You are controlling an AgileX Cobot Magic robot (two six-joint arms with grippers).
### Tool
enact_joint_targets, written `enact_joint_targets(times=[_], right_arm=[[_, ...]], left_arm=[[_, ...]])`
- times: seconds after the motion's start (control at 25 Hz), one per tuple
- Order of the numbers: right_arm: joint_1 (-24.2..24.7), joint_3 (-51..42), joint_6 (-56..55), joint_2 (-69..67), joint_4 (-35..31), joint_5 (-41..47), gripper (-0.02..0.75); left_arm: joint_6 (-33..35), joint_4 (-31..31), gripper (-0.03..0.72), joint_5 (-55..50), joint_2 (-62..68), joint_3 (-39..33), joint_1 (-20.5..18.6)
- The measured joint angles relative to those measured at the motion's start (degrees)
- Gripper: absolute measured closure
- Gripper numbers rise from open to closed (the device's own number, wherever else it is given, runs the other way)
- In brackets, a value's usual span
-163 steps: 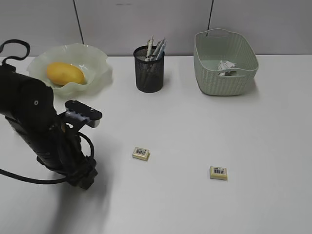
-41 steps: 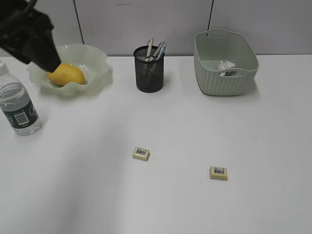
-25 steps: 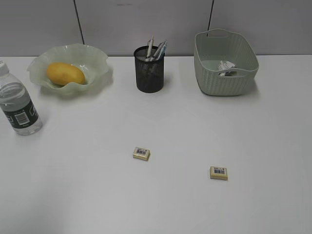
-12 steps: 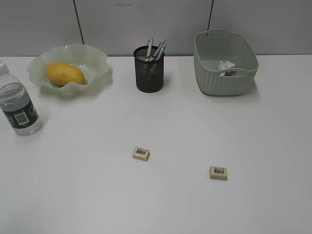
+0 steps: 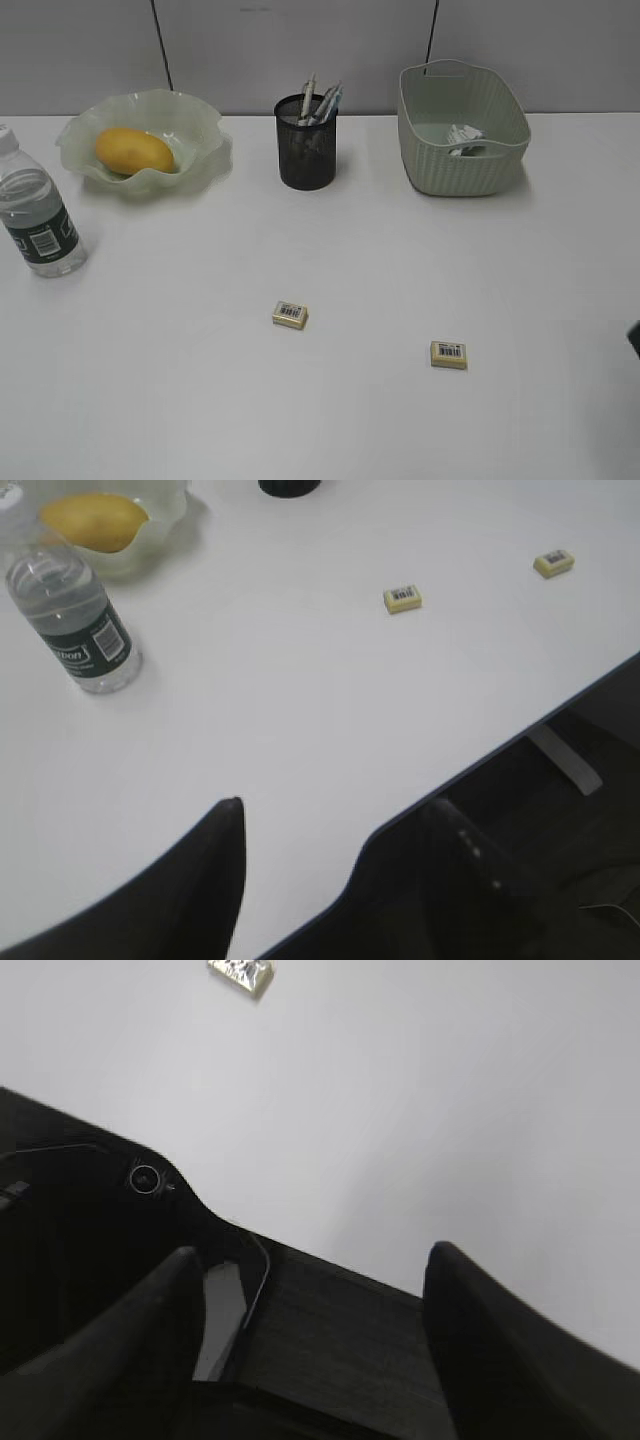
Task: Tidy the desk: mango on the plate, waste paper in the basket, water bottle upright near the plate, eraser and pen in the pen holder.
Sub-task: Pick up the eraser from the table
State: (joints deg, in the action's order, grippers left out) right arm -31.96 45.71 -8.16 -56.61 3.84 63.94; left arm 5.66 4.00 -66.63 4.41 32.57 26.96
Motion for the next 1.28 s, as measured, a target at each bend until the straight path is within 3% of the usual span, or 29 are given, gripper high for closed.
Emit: enact_joint_targets(times=[0.2,0.4,0.72,1.28], right_arm=[[0.00,8.76,-14.52,-17.00,-0.16,0.25,0.197],[0.00,14.42,-18.22,-31.18,-3.16,-4.29,0.197],[0.00,14.76,-23.09,-43.03,-4.53,-18.59,0.197],[-1.98,11.28,-23.32,-51.06,-4.53,-24.85,0.196]], left_arm=[[0.00,0.00,0.266,3.75,-0.85,-1.63,0.00],[0.00,0.00,0.269,5.00,-0.85,-2.30,0.00],[0.00,0.00,0.270,5.01,-0.85,-2.30,0.00],[0.00,0.00,0.270,5.06,-0.85,-2.36,0.00]])
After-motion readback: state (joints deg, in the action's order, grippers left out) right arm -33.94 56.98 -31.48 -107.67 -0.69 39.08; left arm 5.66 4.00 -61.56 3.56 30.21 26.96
